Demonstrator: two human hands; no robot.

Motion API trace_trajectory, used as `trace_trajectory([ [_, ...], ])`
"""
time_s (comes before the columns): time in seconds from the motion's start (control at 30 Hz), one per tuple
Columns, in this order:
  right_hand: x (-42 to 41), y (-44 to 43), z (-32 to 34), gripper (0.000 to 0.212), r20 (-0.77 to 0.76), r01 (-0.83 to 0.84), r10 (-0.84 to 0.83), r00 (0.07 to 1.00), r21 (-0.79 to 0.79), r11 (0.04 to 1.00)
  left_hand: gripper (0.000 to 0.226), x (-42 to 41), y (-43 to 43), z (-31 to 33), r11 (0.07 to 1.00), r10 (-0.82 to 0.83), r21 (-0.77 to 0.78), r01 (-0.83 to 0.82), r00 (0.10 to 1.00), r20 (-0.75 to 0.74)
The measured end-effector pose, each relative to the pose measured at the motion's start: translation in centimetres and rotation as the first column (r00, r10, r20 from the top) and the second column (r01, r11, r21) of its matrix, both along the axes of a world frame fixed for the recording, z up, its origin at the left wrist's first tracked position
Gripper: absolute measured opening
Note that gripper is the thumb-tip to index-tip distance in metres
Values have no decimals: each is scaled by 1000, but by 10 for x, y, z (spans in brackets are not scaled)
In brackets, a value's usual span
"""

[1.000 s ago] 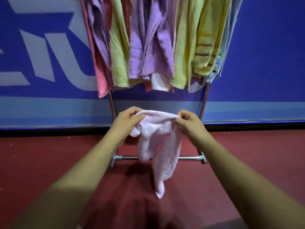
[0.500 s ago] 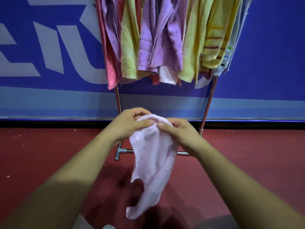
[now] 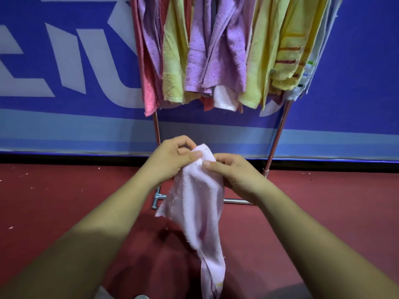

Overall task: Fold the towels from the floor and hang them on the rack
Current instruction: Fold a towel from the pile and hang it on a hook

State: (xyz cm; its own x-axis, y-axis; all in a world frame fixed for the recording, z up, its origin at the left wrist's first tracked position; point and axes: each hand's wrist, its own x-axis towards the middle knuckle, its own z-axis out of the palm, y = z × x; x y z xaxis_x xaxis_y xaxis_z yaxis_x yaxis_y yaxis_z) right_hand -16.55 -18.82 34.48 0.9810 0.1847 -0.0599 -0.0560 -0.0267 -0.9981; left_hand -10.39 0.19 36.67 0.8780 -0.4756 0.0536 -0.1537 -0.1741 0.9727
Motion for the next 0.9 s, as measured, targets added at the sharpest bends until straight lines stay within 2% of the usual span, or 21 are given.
trace_trajectory([
  [0.07,0,3,1,41,33,33,-31,999,-54,998,13,-1,1,-2,997,-49,56,48,998,27],
  [0.13,3,2,2,33,96,111,-102,990,-102,988,10,-2,2,-3,991,-66,119,55,994,82],
  [0.2,6,0,5,24,167,190,-174,971,-85,978,12,-1,3,-3,986,-89,150,74,991,96],
  [0.27,9,-3,8,25,201,269,-260,945,-17,963,17,2,6,-5,959,-181,233,161,981,67],
  [0.33,11,-10,11,25,206,350,-350,914,41,936,21,6,11,-10,867,-296,429,252,955,37],
  [0.43,17,-25,8,21,204,516,-507,837,14,857,18,18,25,-24,617,-391,756,219,919,53],
  [0.5,20,-37,1,22,201,606,-592,781,-13,795,14,27,37,-31,470,-402,867,164,915,45],
  [0.57,23,-47,-8,25,222,664,-639,736,-58,745,12,33,49,-31,435,-355,892,125,934,43],
  [0.67,25,-57,-17,29,293,712,-656,696,-166,682,15,37,54,-28,540,-299,840,44,943,143],
  [0.77,28,-61,-20,29,328,734,-659,677,-232,639,19,31,43,-20,718,-162,691,-85,945,284],
  [0.83,30,-60,-23,16,332,721,-642,691,-248,647,8,25,30,-14,863,-3,494,-108,976,220],
  [0.9,30,-57,-24,3,314,711,-641,700,-226,665,13,18,19,-7,962,62,262,-74,997,55],
])
